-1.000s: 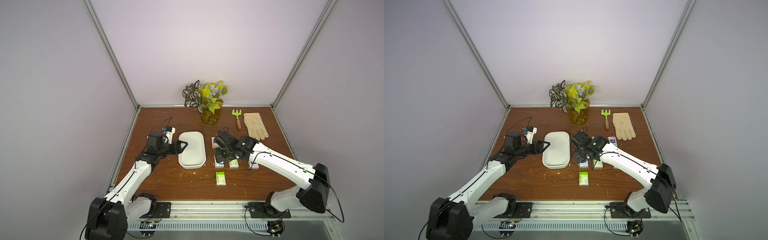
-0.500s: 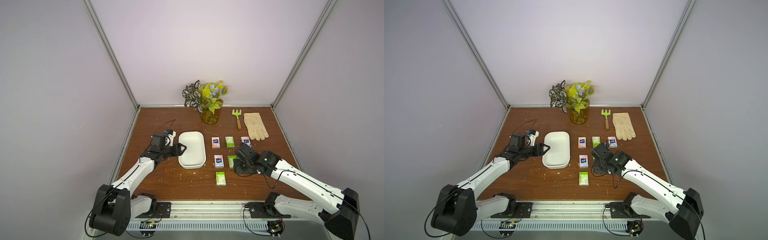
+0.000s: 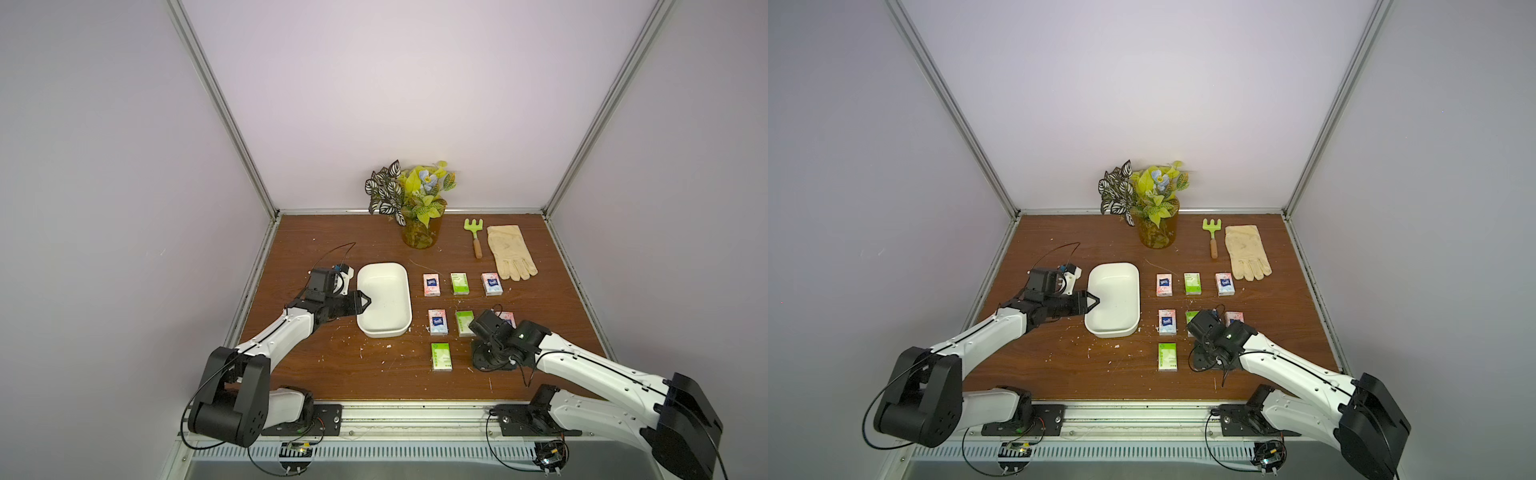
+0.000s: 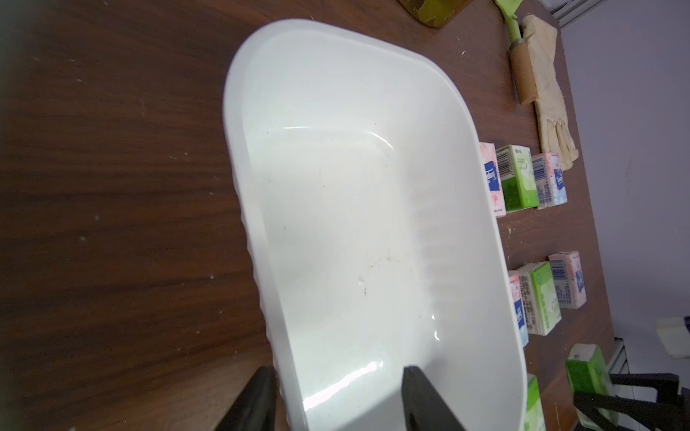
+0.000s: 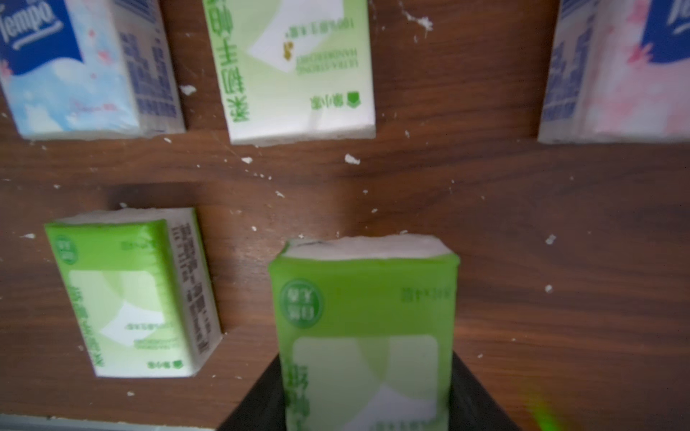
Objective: Take the pocket tissues out of the storage box
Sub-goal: Place the pocket tissues at the center of the board.
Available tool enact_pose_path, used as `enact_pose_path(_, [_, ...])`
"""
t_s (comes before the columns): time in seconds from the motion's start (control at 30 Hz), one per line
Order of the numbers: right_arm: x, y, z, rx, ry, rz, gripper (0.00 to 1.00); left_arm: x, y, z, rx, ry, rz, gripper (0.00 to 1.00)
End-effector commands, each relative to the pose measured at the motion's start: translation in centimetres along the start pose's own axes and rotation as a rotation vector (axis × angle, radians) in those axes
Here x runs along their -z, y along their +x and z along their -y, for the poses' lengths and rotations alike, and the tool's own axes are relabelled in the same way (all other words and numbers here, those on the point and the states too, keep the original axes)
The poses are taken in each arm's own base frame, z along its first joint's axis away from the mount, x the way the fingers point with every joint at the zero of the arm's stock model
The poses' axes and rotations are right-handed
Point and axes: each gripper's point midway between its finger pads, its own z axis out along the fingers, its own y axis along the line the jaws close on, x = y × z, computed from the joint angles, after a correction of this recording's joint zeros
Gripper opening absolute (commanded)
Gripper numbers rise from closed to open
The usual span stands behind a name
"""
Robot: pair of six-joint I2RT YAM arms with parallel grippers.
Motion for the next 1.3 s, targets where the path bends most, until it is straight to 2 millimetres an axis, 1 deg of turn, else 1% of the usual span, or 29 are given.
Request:
enact_pose_path(0.0, [-0.5, -0.3, -1.2, -0.001, -0.046, 0.004, 0.56, 0.1, 0.2, -0.8, -0.002, -0.023, 0.002, 0.50])
enact_pose_path(0.23, [-1.9, 0.3, -1.1, 0.024, -0.032, -0.028, 0.56, 0.2, 0.2, -0.8, -0.003, -0.031, 0.002, 0.50])
enact_pose_path(0.63, [-2.6, 1.2, -1.4, 0.059, -0.017, -0.073, 0.56, 0.2, 0.2, -0.8, -0.006, -0.028, 0.003, 0.50])
enact_pose_path(0.77, [-2.8, 1.3, -1.4, 0.058, -0.014, -0.079, 0.59, 0.2, 0.1, -0.7, -0.006, -0.028, 0.003, 0.50])
enact_pose_path(0.87, [-2.4, 1.0, -1.5, 0.056, -0.013, -0.069, 0.65, 0.3, 0.1, -0.7, -0.008, -0.028, 0.006, 0.50])
enact_pose_path(0.97, [-1.4, 0.1, -1.8, 0.051, -0.010, -0.043, 0.72, 0.4, -0.1, -0.6, -0.011, -0.026, 0.017, 0.51])
enact_pose_path(1.07, [0.6, -1.4, -2.1, 0.050, 0.002, 0.001, 0.78, 0.8, -0.6, -0.3, -0.017, -0.021, 0.042, 0.51])
enact_pose_path(1.17, [3.3, -3.7, -2.4, 0.067, 0.027, 0.071, 0.86, 1.3, -1.5, 0.1, -0.022, -0.023, 0.068, 0.55])
enact_pose_path(1.27, [6.6, -6.7, -2.5, 0.079, 0.052, 0.169, 0.92, 2.1, -2.6, 0.5, -0.033, -0.037, 0.092, 0.60])
